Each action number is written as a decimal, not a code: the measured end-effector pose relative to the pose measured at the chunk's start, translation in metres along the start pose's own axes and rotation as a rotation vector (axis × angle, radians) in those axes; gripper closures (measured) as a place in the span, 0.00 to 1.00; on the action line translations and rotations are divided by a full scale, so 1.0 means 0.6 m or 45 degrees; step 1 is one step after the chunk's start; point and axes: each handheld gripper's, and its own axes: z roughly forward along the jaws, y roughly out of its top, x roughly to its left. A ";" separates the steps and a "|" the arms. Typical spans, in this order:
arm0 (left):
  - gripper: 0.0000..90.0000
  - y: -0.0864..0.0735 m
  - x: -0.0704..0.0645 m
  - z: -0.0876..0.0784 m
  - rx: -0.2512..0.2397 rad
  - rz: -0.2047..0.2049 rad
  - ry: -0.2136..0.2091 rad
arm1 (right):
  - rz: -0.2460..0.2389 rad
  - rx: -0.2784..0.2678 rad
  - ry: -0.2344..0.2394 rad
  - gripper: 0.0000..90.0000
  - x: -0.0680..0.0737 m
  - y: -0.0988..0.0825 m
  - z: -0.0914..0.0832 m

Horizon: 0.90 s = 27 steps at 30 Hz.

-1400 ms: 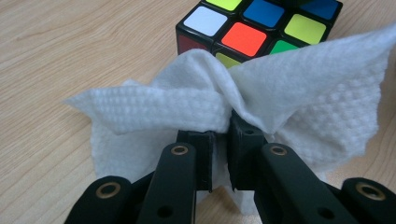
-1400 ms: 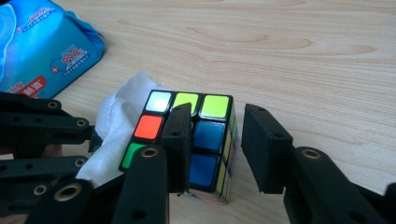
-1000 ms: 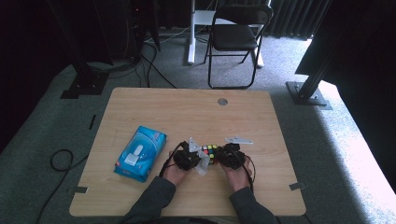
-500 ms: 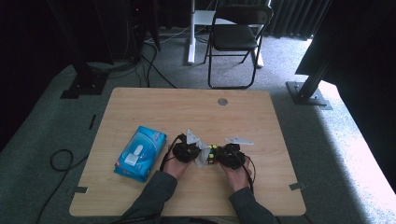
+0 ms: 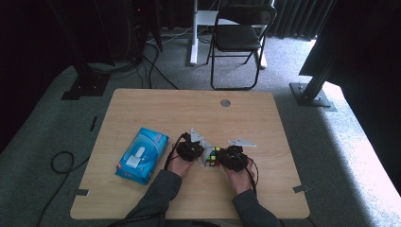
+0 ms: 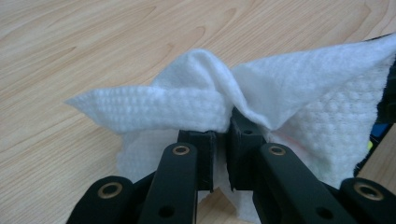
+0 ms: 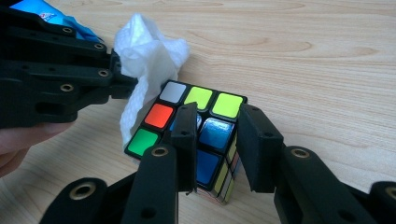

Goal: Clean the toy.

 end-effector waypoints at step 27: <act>0.92 -0.019 0.002 0.034 0.129 -0.007 0.008 | 0.000 -0.007 0.003 0.78 0.000 -0.001 0.000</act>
